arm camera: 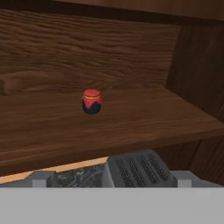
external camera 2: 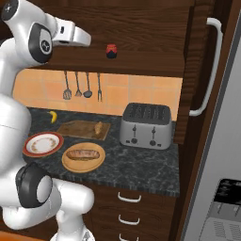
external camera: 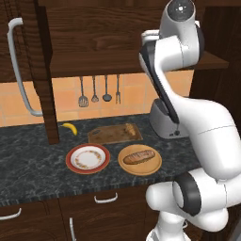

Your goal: From the different types of pastries on the counter, select a croissant and place it on the cutting board. Then retrieve a jar of jam from the cabinet and place it alongside the croissant on the cutting board.

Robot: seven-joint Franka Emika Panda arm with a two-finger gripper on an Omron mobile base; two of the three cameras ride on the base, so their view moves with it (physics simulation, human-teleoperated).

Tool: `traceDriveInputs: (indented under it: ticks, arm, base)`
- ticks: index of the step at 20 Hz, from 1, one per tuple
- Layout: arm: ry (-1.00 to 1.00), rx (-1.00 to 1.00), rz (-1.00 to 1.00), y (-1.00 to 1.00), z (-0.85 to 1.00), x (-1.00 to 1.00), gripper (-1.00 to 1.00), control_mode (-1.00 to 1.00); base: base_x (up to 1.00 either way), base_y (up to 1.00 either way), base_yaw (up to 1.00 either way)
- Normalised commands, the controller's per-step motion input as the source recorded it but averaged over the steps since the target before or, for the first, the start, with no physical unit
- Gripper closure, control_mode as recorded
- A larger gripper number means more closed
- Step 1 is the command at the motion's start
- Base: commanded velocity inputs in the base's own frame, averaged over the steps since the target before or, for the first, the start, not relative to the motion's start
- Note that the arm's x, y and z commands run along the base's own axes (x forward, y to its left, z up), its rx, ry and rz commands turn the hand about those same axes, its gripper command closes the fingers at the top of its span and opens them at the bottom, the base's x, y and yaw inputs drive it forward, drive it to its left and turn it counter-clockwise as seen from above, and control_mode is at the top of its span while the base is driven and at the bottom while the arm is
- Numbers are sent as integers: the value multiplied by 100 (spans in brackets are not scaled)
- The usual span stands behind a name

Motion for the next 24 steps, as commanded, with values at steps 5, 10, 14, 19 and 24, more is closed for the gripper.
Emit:
traceDriveInputs:
  ticks: [5, 10, 14, 19, 24]
  arm:
    - [-25, 1, 0, -5, -43, -22, -100, -100]
    - [-6, 15, 0, -28, 9, 13, -100, -100]
    - [14, 21, 0, -20, 32, 43, -100, -100]
    - [14, 7, 0, -5, 57, 24, -100, -100]
    - [5, 0, 0, 0, 19, 23, -100, -100]
  base:
    - [0, 0, 0]
    - [0, 0, 0]
    - [0, 0, 0]
    - [0, 0, 0]
    - [0, 0, 0]
